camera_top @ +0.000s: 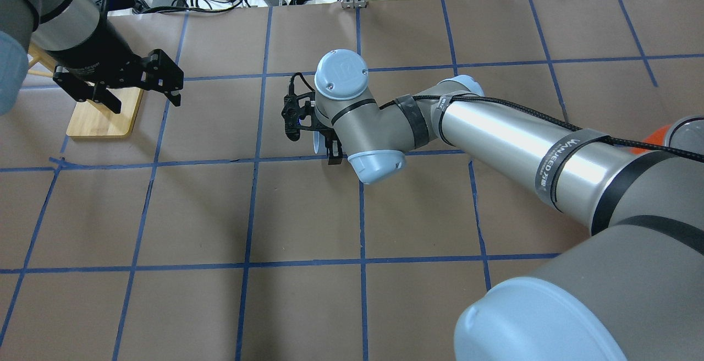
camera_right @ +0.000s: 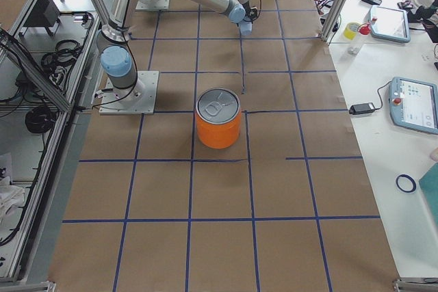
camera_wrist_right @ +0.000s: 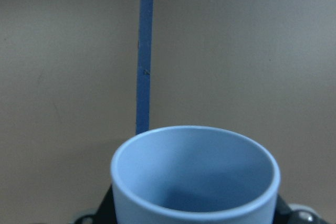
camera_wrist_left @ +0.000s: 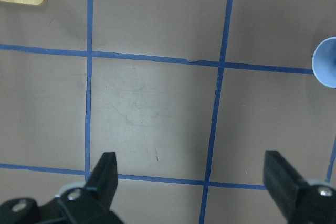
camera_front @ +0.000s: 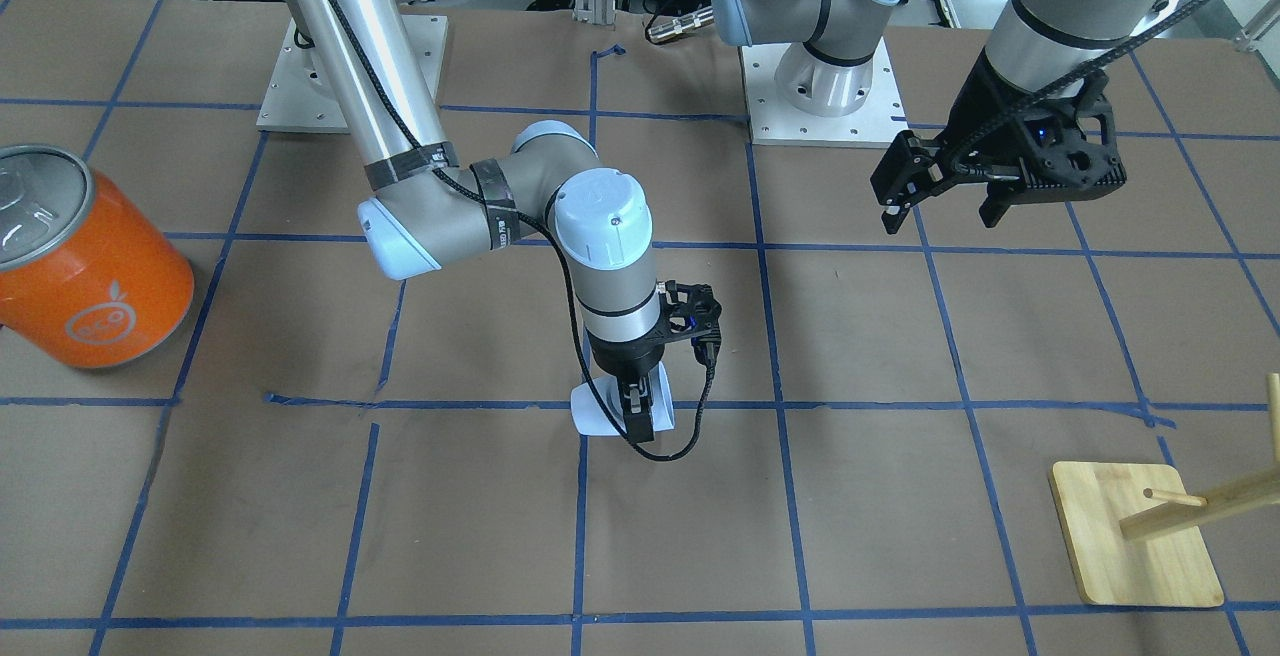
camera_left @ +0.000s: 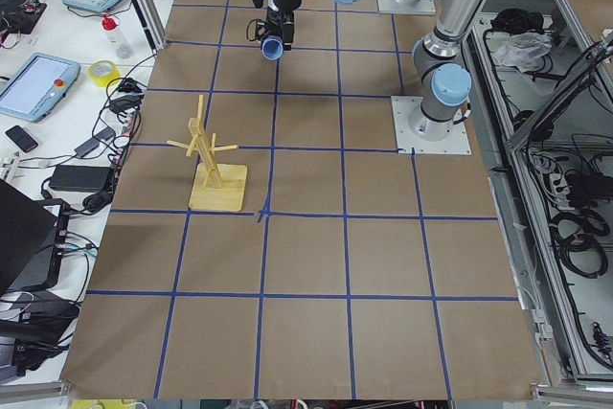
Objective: Flip cup
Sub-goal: 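Carry the cup with the right gripper toward the left gripper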
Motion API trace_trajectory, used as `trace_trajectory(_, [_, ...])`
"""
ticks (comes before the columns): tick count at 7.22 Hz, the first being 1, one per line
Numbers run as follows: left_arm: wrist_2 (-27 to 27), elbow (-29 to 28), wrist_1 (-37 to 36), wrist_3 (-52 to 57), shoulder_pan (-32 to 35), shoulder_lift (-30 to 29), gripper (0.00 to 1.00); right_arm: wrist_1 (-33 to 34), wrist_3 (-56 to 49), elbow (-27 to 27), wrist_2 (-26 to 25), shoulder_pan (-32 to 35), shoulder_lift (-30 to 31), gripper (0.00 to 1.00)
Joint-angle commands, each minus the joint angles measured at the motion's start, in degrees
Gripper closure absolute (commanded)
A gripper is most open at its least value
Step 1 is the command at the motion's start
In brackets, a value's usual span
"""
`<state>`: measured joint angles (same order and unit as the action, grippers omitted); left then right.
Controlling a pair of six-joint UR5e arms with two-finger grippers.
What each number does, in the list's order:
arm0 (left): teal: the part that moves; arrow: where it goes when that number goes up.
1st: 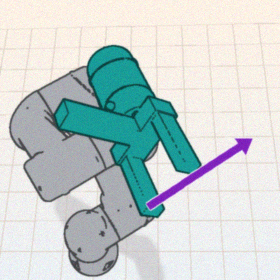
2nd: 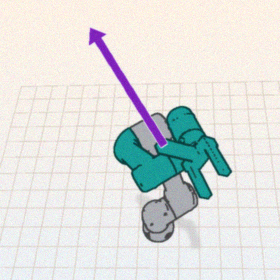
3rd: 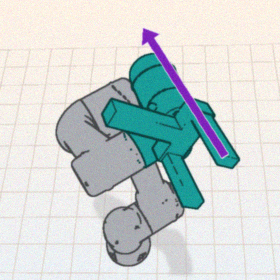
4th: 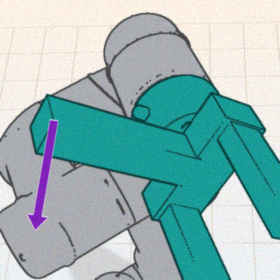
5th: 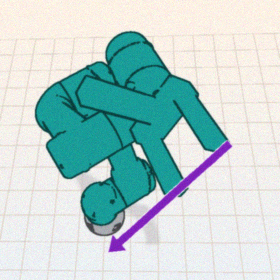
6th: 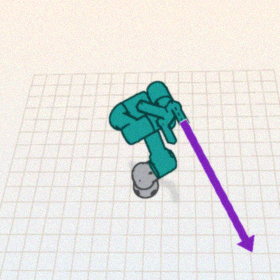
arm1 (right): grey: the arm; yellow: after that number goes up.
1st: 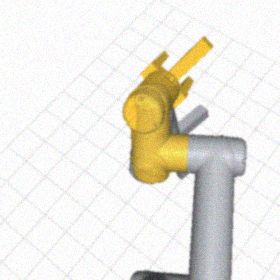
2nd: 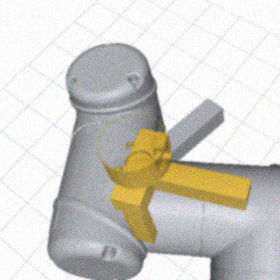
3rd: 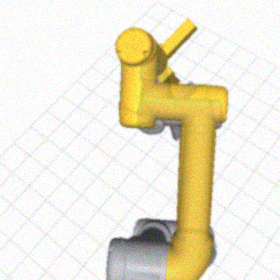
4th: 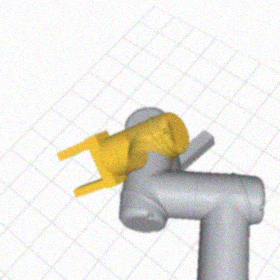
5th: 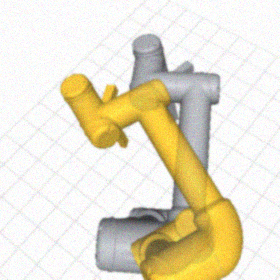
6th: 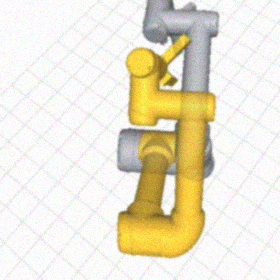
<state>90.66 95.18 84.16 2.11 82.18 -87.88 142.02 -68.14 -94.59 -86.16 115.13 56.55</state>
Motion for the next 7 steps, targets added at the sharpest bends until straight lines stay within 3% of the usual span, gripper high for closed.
trace_trajectory(1, [-0.05,0.01,0.22,0.00,0.00,-0.01,0.00,-0.16,0.20,-0.16,0.11,0.09,-0.56,0.69])
trace_trajectory(2, [-0.05,0.01,0.22,0.00,0.00,-0.01,0.00,-0.16,0.20,-0.24,0.20,0.00,-0.56,0.65])
trace_trajectory(3, [-0.05,0.01,0.22,-0.09,0.09,-0.01,0.00,-0.08,0.72,-0.42,0.90,0.00,-0.82,0.48])
trace_trajectory(4, [-0.05,0.01,0.22,0.00,0.09,-0.01,0.00,0.10,1.86,-0.07,2.64,0.00,-1.35,0.41])
trace_trajectory(7, [-0.14,0.01,1.01,0.00,0.09,0.08,0.00,-0.25,1.87,0.37,2.48,0.00,-1.09,0.28])
